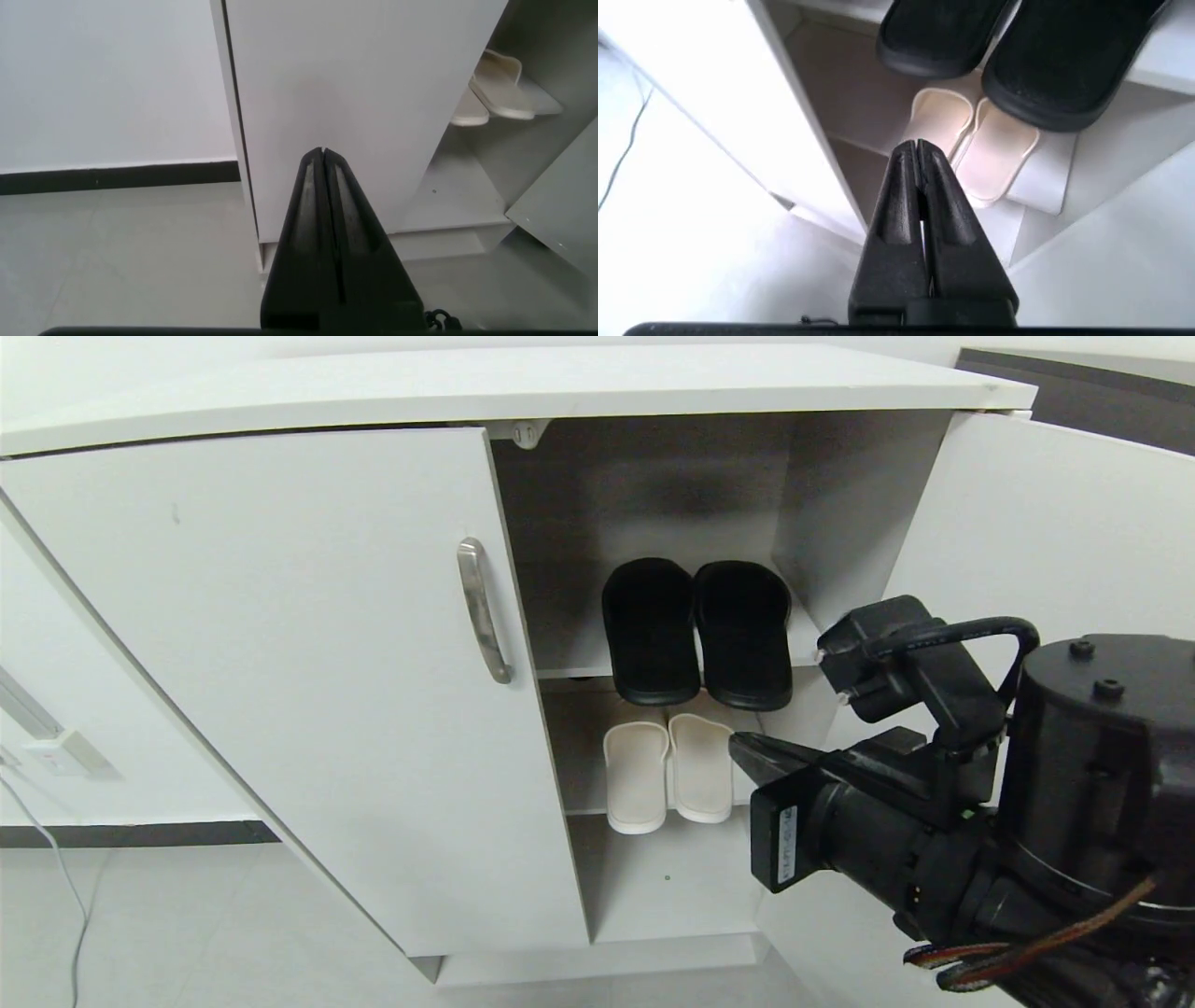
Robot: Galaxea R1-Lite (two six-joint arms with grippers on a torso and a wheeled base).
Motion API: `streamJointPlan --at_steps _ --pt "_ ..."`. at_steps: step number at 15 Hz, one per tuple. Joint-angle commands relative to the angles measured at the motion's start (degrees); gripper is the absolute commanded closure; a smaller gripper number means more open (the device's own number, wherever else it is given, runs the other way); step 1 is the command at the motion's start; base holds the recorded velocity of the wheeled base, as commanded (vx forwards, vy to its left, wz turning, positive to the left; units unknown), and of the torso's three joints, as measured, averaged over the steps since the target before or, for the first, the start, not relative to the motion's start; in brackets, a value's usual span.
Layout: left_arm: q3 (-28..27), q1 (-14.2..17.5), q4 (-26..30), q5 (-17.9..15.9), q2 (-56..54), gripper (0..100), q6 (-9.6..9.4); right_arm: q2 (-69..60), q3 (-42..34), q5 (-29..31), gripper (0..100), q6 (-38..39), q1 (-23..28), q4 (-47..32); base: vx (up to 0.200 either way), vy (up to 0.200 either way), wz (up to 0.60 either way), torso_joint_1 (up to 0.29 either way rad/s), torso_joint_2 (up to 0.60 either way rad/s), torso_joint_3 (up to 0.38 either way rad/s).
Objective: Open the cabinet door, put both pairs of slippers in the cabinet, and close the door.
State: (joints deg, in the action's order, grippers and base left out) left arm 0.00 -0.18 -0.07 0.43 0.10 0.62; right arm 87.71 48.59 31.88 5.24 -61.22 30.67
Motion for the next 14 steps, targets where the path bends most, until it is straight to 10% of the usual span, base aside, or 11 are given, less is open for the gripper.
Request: streamJointPlan --at_steps 1,9,14 --pt "0.0 0.0 0.0 0.0 0.1 100 0.08 0.8 -0.6 -0.1 100 0.3 -0.1 0.2 0.000 0.000 0.00 0.000 0.00 0.000" --pt "0.0 0.0 0.0 0.0 0.1 100 0.08 2.5 -0.9 -0.1 100 0.4 -0.1 0.2 0.000 0.000 0.00 0.000 0.00 0.000" --pt "0.0 0.0 0.0 -0.1 0.1 100 0.08 3.7 -1.0 0.1 100 0.5 0.0 0.5 -0.200 0.000 0.00 0.000 0.00 0.003"
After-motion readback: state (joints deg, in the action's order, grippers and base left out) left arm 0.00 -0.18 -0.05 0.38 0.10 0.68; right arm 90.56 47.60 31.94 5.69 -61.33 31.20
